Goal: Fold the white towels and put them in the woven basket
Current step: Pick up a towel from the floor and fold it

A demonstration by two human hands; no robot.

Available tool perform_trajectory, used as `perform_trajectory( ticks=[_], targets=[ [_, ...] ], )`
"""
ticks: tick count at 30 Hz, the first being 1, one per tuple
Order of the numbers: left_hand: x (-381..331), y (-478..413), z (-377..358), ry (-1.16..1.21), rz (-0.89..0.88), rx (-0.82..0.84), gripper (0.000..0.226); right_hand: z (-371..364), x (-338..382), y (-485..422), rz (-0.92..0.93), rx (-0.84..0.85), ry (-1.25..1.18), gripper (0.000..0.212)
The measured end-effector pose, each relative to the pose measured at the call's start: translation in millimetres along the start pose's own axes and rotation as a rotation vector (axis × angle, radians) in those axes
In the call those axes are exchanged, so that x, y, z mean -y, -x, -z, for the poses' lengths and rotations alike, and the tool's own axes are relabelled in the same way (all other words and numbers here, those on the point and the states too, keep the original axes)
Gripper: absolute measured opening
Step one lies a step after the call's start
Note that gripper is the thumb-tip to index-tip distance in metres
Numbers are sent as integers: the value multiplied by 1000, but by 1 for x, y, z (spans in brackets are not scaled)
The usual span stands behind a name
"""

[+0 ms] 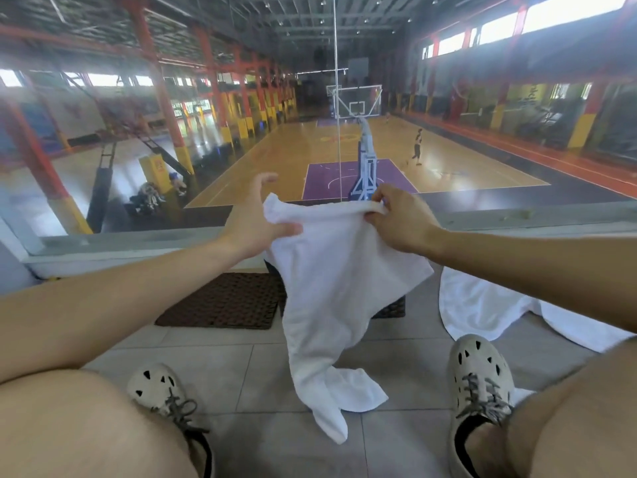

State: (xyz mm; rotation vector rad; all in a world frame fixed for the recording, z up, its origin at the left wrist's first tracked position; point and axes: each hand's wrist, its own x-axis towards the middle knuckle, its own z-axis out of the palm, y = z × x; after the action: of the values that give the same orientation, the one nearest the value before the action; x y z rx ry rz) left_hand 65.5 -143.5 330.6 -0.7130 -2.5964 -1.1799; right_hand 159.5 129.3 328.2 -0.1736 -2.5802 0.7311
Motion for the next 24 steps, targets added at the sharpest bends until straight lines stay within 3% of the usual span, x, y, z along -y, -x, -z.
perform_trajectory(
  ticks=[1,3,6,7,8,9,11,14,17,20,22,24],
  targets=[
    [4,-1,2,26,101,93,92,5,1,-1,10,-35,9,13],
    [11,-1,5,33,187,241,72,9,3,-4,57,37,95,28],
    [2,0,-3,-49,28,180,48,-1,22,6,77,410,39,103],
    [-8,1,-7,-50,-44,146,53,-10,28,11,84,461,20,108],
    [-17,1,-10,-27,-94,120,61,-19,30,12,110,472,-9,94],
    [-26,0,-12,13,-117,108,67,-26,30,11,131,454,-41,67],
    [-28,-2,-15,109,-64,129,74,-27,29,9,152,376,-108,24],
    [-8,0,-20,217,48,369,63,-15,23,6,197,237,-159,18],
    [22,11,-46,65,97,561,39,-7,21,7,195,165,-248,22],
    [37,14,-66,66,96,541,52,1,14,8,183,95,-308,18],
    [35,6,-66,115,114,457,35,8,2,9,143,29,-319,20],
    [26,-2,-58,271,159,443,38,15,-9,10,92,-9,-328,24]
  ],
)
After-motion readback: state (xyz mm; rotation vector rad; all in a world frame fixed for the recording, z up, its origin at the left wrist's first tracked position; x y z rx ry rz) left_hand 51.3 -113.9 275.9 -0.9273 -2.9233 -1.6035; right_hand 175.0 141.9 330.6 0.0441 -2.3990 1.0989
